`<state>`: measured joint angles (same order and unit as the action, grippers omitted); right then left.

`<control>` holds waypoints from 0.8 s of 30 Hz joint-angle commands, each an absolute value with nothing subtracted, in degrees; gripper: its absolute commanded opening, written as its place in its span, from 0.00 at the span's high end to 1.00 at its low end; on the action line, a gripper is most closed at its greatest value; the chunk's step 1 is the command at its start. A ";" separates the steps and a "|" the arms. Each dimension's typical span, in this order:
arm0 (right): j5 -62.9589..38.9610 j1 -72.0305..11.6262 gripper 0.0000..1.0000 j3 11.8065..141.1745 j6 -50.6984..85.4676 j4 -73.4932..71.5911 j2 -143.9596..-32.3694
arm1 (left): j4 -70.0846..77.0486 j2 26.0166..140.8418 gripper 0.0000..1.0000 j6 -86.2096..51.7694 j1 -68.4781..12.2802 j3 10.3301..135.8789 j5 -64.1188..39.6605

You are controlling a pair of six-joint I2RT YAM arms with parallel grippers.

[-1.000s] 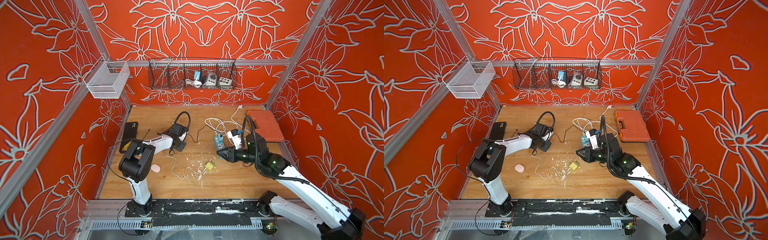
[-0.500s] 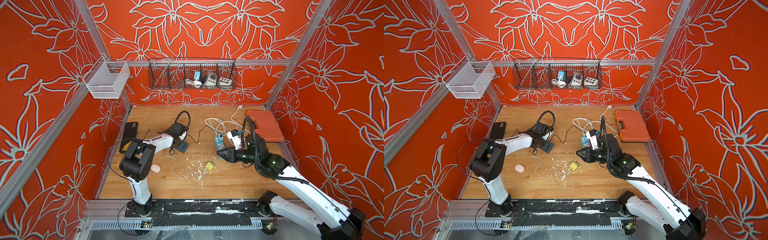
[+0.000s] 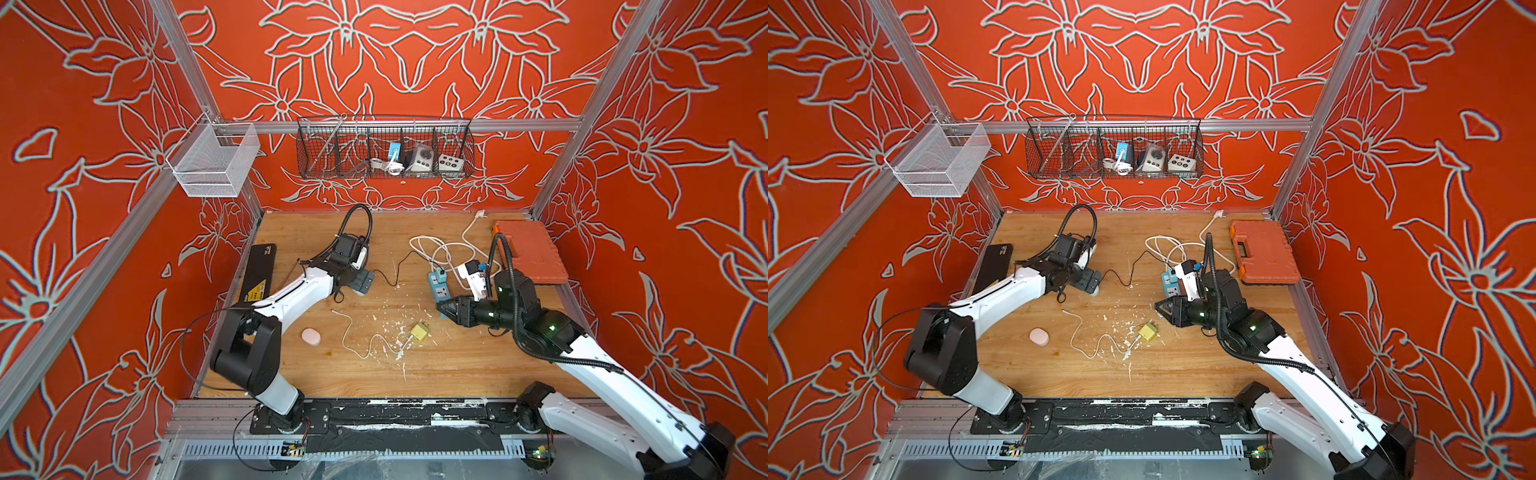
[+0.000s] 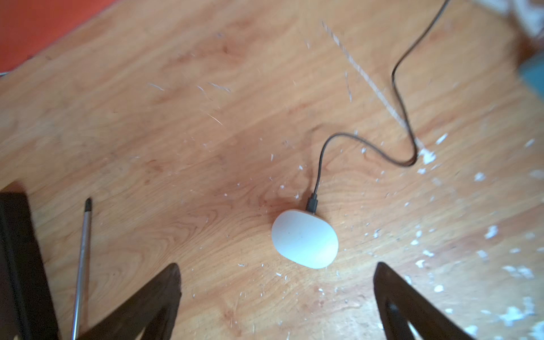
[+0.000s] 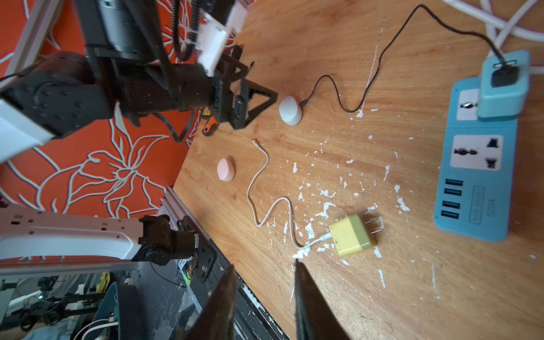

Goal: Charge the bluetooth headset
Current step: Pick up the plug from the center of the board.

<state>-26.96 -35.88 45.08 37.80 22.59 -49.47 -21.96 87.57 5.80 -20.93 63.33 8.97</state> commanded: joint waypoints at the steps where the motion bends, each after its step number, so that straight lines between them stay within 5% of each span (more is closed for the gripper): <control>1: -24.28 -35.60 0.66 44.58 36.62 25.16 -47.97 | -25.06 82.79 0.01 -5.72 -19.94 64.82 6.55; 10: -22.25 -35.51 0.65 45.17 35.42 27.63 -46.30 | -19.22 76.18 0.01 -21.86 -17.16 59.69 -25.51; 24: -17.52 -33.45 0.60 42.56 36.10 31.84 -41.41 | -22.18 69.88 0.16 -21.17 -37.32 50.13 -7.79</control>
<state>-19.79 -34.00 43.29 35.73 30.22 -42.33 -19.92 68.38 -20.86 -34.46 50.06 -13.13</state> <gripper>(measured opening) 0.397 0.846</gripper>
